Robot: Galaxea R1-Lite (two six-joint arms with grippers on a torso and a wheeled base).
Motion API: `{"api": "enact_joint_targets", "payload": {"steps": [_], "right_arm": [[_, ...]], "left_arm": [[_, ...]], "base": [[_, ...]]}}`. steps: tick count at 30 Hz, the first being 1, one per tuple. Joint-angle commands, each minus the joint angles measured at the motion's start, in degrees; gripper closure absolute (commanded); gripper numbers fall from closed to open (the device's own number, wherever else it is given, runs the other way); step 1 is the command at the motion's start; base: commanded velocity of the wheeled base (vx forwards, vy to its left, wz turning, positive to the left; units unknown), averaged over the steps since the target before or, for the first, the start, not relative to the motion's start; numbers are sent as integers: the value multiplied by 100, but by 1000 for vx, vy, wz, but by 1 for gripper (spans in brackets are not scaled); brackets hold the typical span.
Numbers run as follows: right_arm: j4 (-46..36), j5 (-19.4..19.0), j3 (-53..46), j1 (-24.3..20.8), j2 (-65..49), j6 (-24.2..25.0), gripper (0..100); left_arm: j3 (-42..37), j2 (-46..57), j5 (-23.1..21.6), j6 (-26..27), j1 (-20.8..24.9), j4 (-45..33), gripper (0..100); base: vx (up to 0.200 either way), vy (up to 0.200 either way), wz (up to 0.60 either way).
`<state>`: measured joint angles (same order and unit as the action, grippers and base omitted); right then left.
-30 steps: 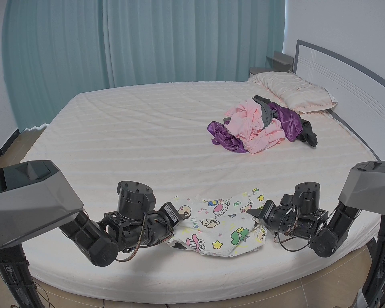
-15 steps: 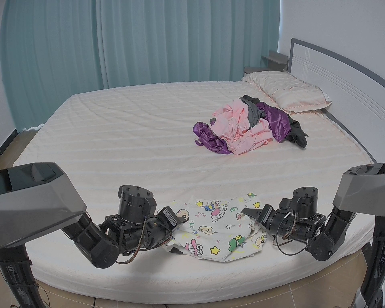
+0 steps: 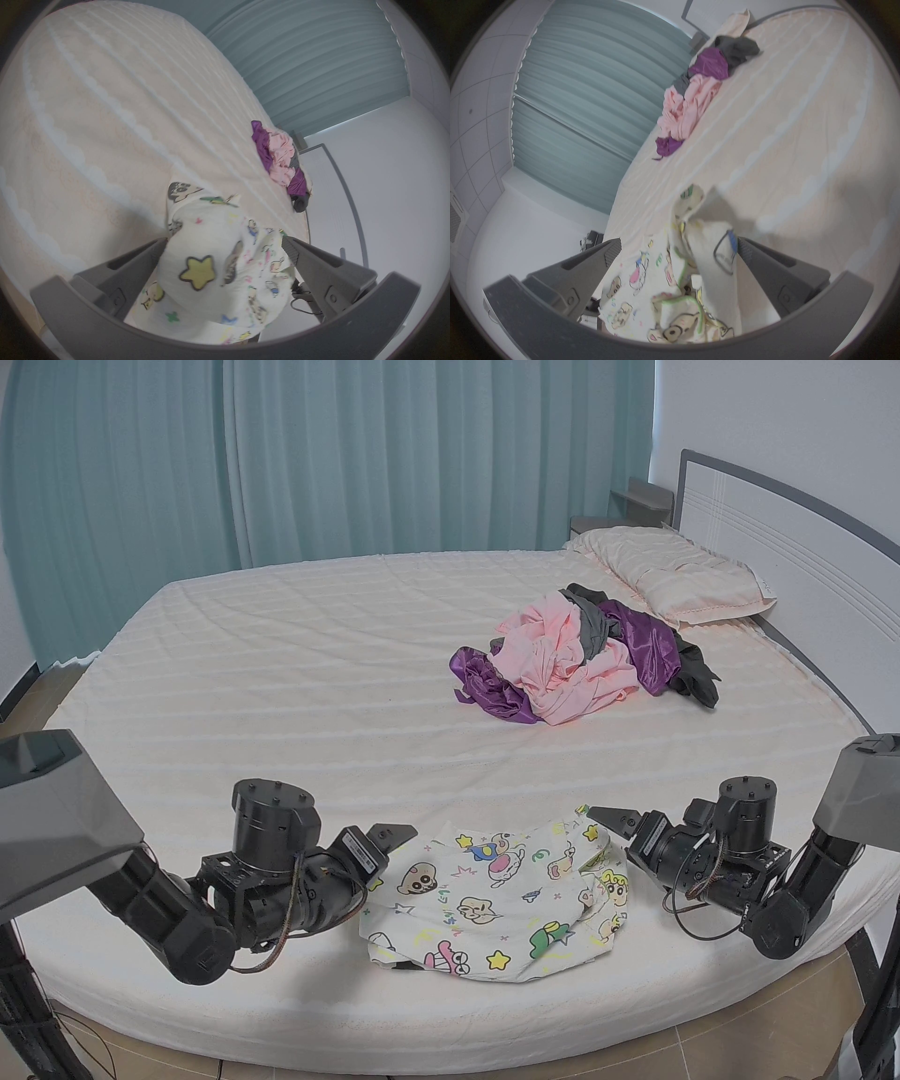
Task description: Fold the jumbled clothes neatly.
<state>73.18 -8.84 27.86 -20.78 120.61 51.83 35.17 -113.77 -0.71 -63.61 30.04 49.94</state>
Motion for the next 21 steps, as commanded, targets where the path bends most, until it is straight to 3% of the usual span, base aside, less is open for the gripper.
{"api": "enact_joint_targets", "payload": {"steps": [1, 5, 6, 14, 21], "right_arm": [[30, 277, 18, -426, -258, 20, 0], [30, 647, 62, -541, -293, -15, 0], [47, 901, 141, -541, -284, -77, 0], [566, 1262, 176, -708, -223, -95, 0], [566, 1183, 150, -1121, 252, 239, 0]], "left_arm": [[-28, 461, 9, -283, 11, 6, 0], [7, 453, 9, -530, 143, 6, 0], [16, 418, -8, -653, 178, 6, 0], [7, 268, 0, -732, 494, 15, 0], [-1, 40, 44, -705, 652, 15, 0]], "base": [[0, 0, 0], [0, 0, 0], [0, 0, 0], [0, 0, 0], [0, 0, 0]]}}
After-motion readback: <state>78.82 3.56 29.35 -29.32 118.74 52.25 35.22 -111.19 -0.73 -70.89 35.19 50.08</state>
